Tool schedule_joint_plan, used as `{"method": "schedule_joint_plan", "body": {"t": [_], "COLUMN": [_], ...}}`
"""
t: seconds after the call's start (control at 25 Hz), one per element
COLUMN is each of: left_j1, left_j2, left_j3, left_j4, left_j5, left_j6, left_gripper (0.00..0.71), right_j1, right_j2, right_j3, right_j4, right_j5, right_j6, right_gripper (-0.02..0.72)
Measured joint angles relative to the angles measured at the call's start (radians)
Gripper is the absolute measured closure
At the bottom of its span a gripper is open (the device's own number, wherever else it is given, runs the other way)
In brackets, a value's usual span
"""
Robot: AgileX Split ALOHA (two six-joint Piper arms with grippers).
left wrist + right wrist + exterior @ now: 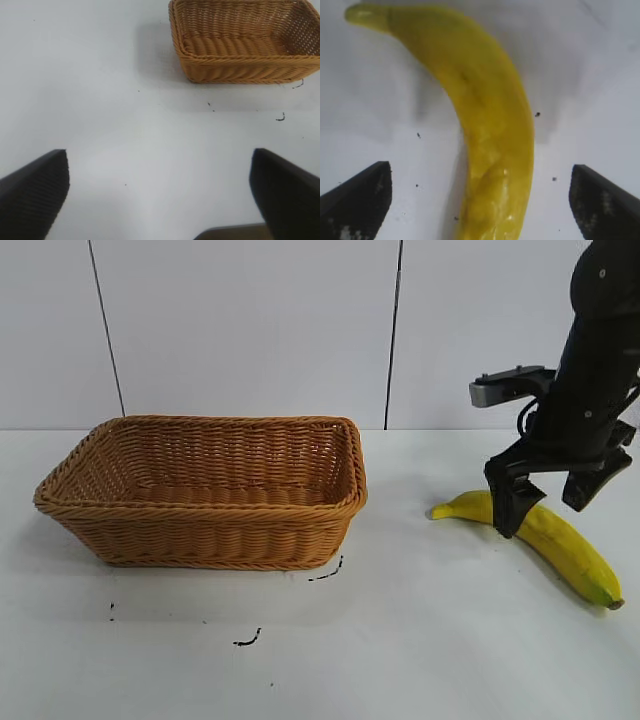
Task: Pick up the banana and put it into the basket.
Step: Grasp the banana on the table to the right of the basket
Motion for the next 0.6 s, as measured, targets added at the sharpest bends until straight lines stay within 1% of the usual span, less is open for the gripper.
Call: {"method": "schedule_joint_plan", "body": {"t": [0.24, 0.28, 0.32, 0.36, 0.44, 0.48, 0.52, 0.56, 0.6], "left_j1": [0.0, 0.0, 0.0, 0.0, 0.0, 0.0, 0.0, 0.0, 0.0], "left_j2": [0.0, 0.0, 0.0, 0.0, 0.0, 0.0, 0.0, 0.0, 0.0], "left_j3": [0.0, 0.0, 0.0, 0.0, 0.0, 0.0, 0.0, 0.0, 0.0], "left_j4": [0.0, 0.0, 0.0, 0.0, 0.0, 0.0, 0.0, 0.0, 0.0], "left_j5": [0.0, 0.0, 0.0, 0.0, 0.0, 0.0, 0.0, 0.0, 0.0], "left_j6": [0.0, 0.0, 0.0, 0.0, 0.0, 0.0, 0.0, 0.0, 0.0], "left_gripper": [0.015, 0.015, 0.015, 0.015, 0.015, 0.015, 0.015, 0.015, 0.015], "right_j1": [0.0, 0.0, 0.0, 0.0, 0.0, 0.0, 0.0, 0.0, 0.0], "right_j2": [0.027, 0.027, 0.027, 0.027, 0.027, 0.027, 0.027, 0.027, 0.027], "right_j3": [0.0, 0.0, 0.0, 0.0, 0.0, 0.0, 0.0, 0.0, 0.0], "right_j4": [0.009, 0.009, 0.009, 0.009, 0.009, 0.009, 0.009, 0.008, 0.008], "right_j5": [-0.013, -0.017, -0.02, -0.02, -0.02, -0.019, -0.018, -0.016, -0.016], "right_j6": [0.013, 0.016, 0.018, 0.019, 0.025, 0.031, 0.035, 0.036, 0.036], "right_gripper": [0.015, 0.026, 0.055, 0.103, 0.239, 0.338, 0.398, 0.379, 0.385]}}
